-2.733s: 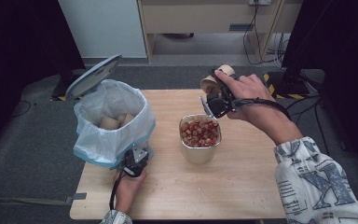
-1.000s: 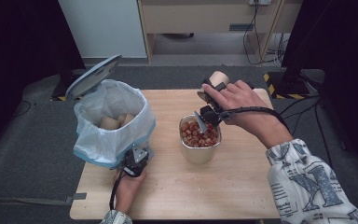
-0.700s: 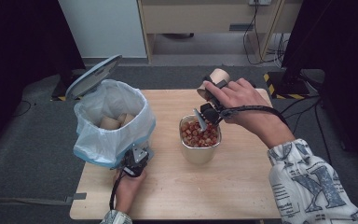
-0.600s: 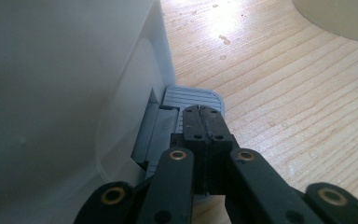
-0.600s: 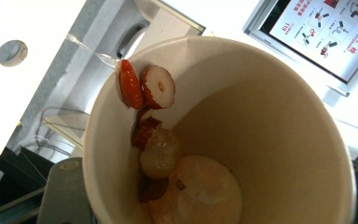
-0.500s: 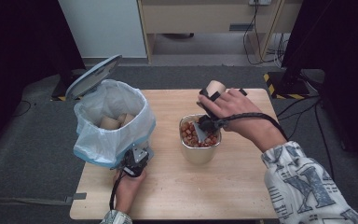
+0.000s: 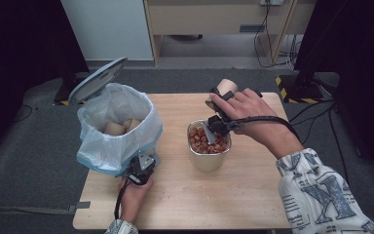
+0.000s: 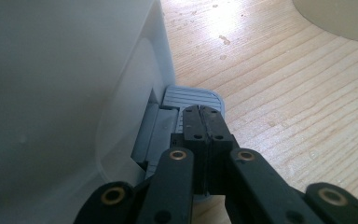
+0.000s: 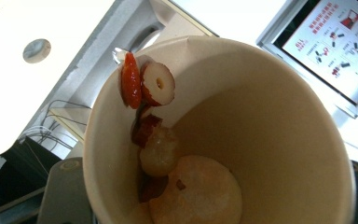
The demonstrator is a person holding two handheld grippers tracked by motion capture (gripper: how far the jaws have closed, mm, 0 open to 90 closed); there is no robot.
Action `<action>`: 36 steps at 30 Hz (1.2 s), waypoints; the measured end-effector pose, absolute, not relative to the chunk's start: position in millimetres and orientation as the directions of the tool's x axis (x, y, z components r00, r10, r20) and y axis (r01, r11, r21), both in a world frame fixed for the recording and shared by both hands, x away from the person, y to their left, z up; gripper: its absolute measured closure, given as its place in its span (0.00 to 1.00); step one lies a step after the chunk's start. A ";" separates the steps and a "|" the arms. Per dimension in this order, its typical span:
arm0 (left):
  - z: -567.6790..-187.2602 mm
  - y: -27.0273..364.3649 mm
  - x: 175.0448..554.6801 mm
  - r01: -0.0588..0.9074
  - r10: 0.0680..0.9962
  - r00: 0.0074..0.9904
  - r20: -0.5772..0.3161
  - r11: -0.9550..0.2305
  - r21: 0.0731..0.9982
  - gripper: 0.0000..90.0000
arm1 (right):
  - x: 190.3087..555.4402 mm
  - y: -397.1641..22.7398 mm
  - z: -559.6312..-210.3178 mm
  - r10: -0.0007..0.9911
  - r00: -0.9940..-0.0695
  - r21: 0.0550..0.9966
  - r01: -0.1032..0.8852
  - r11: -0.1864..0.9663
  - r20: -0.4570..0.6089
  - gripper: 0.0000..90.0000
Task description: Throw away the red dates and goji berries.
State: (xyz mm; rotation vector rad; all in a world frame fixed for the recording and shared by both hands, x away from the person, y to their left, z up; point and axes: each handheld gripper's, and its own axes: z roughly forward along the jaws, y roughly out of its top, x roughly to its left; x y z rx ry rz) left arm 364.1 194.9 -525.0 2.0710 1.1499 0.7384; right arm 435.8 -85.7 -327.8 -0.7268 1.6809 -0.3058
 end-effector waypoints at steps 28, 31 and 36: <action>-524.9 195.0 364.1 0.510 0.875 0.457 0.159 -0.405 0.759 0.99 | 440.0 -94.8 -350.6 -0.608 -0.129 -0.556 -0.292 0.778 -0.783 0.38; -525.0 195.0 364.1 0.510 0.875 0.457 0.157 -0.403 0.760 0.99 | 441.2 -93.1 -341.9 -0.548 -0.123 -0.501 -0.280 0.819 -0.828 0.38; -524.9 194.7 363.9 0.510 0.875 0.457 0.160 -0.405 0.759 0.99 | 437.3 -81.9 -376.7 -0.699 -0.140 -0.637 -0.319 0.702 -0.701 0.38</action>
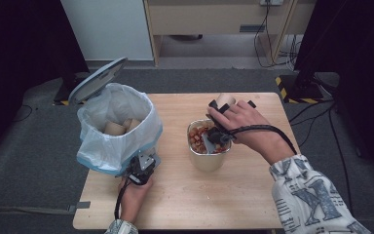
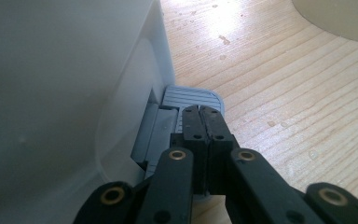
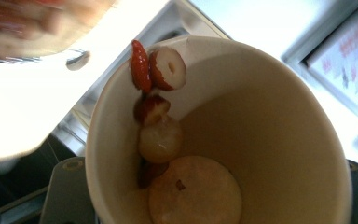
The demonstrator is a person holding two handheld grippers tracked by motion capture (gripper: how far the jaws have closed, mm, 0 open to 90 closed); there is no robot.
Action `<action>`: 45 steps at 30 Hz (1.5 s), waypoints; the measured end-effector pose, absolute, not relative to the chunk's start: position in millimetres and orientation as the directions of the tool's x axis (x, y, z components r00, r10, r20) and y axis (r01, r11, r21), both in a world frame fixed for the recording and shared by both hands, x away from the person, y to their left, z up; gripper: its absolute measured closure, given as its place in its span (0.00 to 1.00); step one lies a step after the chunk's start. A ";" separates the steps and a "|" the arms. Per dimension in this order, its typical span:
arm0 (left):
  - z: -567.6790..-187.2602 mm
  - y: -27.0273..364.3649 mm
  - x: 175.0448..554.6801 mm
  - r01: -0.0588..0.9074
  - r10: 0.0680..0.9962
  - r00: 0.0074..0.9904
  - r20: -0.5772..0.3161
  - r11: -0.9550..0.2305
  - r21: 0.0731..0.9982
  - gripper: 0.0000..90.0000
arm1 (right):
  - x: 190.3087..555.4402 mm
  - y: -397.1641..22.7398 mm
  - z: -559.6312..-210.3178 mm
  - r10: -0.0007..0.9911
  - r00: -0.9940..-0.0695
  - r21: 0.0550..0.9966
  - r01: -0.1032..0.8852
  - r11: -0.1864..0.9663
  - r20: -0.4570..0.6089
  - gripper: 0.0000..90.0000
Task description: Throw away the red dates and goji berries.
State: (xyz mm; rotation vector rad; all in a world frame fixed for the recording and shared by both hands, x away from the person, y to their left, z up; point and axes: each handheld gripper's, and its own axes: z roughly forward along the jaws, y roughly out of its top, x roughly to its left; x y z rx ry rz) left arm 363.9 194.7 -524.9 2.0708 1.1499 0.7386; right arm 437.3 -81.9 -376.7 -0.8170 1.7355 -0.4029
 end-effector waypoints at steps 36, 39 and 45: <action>-525.1 194.9 364.1 0.509 0.875 0.457 0.160 -0.404 0.760 0.99 | 439.2 -102.6 -345.9 -0.472 -0.215 -0.402 -0.299 0.865 -0.855 0.37; -525.1 195.0 364.1 0.509 0.875 0.457 0.158 -0.404 0.760 0.99 | 439.1 -100.7 -343.3 -0.479 -0.210 -0.407 -0.308 0.860 -0.853 0.37; -525.0 195.1 364.1 0.509 0.875 0.458 0.158 -0.404 0.760 0.99 | 442.2 -106.7 -333.8 -0.350 -0.272 -0.264 -0.306 0.915 -0.897 0.37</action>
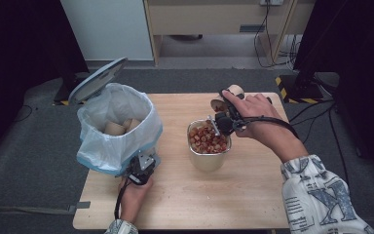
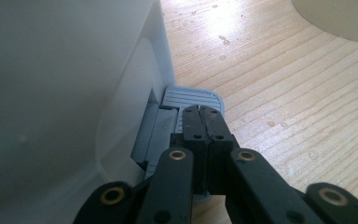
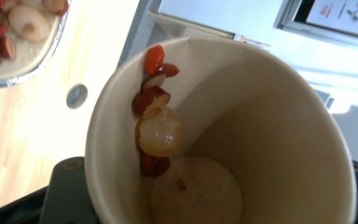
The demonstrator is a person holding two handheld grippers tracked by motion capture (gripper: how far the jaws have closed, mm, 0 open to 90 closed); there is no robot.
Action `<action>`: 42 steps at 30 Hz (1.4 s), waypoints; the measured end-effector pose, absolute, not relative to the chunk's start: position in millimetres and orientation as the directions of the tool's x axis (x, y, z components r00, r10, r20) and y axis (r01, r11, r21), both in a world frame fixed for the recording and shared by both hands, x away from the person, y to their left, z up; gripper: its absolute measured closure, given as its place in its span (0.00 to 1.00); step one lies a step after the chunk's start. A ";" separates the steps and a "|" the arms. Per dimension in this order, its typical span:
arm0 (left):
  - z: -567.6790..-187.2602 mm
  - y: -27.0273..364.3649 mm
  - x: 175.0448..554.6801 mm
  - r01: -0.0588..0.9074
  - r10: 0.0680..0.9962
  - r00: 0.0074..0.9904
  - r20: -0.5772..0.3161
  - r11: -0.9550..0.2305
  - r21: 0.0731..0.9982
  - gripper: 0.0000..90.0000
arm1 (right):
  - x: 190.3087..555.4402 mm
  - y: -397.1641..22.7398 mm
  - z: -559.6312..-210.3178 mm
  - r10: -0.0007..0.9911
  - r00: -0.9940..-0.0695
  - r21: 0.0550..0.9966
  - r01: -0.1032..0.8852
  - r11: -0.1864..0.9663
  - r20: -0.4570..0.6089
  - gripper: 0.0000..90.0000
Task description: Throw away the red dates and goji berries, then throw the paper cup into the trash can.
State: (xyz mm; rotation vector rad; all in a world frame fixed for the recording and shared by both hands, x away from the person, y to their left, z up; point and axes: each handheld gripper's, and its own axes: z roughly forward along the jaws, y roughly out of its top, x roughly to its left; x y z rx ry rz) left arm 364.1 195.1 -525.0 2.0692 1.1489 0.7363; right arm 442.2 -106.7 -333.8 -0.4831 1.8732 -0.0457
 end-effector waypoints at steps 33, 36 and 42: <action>-525.2 195.2 364.0 0.511 0.876 0.457 0.153 -0.399 0.761 0.99 | 464.5 -162.2 -334.8 0.173 -0.565 0.339 -0.202 0.919 -0.806 0.37; -525.2 195.2 364.0 0.511 0.876 0.457 0.153 -0.399 0.762 0.99 | 464.3 -166.5 -334.8 0.190 -0.574 0.356 -0.192 0.914 -0.797 0.37; -525.0 195.6 364.0 0.511 0.874 0.459 0.156 -0.404 0.759 0.99 | 466.2 -180.4 -332.5 0.259 -0.598 0.427 -0.156 0.891 -0.759 0.36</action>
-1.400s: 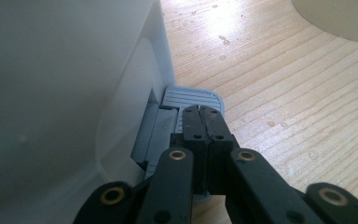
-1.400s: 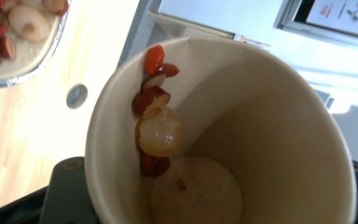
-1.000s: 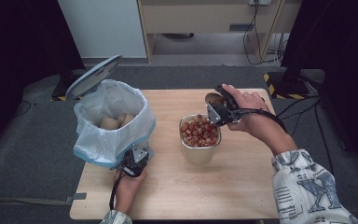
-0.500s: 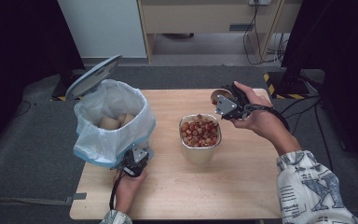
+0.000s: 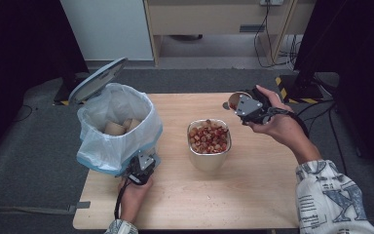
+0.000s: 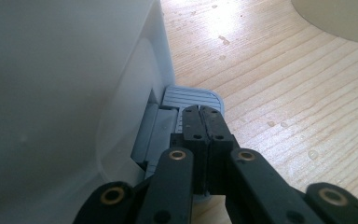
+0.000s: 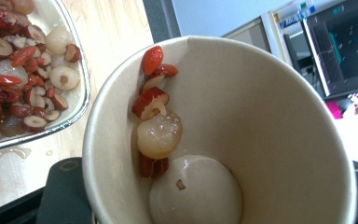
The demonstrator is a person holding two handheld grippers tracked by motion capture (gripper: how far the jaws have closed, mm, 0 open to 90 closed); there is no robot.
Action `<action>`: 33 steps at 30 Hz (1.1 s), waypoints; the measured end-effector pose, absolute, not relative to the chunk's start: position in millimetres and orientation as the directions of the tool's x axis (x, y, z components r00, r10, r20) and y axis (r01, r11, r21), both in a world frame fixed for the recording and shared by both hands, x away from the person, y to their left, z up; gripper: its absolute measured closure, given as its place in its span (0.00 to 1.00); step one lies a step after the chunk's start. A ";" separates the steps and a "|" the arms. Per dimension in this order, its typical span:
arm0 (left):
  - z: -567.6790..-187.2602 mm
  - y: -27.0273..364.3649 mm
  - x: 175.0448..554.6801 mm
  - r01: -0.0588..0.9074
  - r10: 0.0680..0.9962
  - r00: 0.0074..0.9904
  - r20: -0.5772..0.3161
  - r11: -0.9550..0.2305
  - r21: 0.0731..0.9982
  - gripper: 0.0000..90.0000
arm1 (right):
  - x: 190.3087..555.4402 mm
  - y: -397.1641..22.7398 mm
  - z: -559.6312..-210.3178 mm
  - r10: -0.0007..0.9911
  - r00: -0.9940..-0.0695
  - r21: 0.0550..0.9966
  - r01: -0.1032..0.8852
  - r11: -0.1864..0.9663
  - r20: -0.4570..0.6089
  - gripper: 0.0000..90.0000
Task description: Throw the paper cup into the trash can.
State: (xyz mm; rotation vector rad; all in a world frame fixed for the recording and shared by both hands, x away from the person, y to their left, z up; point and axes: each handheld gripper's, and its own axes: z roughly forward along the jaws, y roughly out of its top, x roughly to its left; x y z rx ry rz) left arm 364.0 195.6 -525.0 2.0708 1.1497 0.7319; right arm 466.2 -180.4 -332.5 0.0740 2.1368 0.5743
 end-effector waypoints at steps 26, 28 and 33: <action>-525.0 195.9 364.1 0.512 0.875 0.460 0.152 -0.401 0.760 0.99 | 487.7 -223.4 -338.8 0.544 -0.763 0.763 0.104 0.638 -0.351 0.36; -525.0 195.9 364.1 0.512 0.875 0.460 0.151 -0.401 0.760 0.99 | 488.3 -225.0 -338.3 0.551 -0.768 0.776 0.116 0.620 -0.326 0.36; -525.0 195.9 364.1 0.512 0.875 0.460 0.151 -0.400 0.760 0.99 | 489.7 -228.7 -337.3 0.575 -0.775 0.802 0.156 0.576 -0.263 0.36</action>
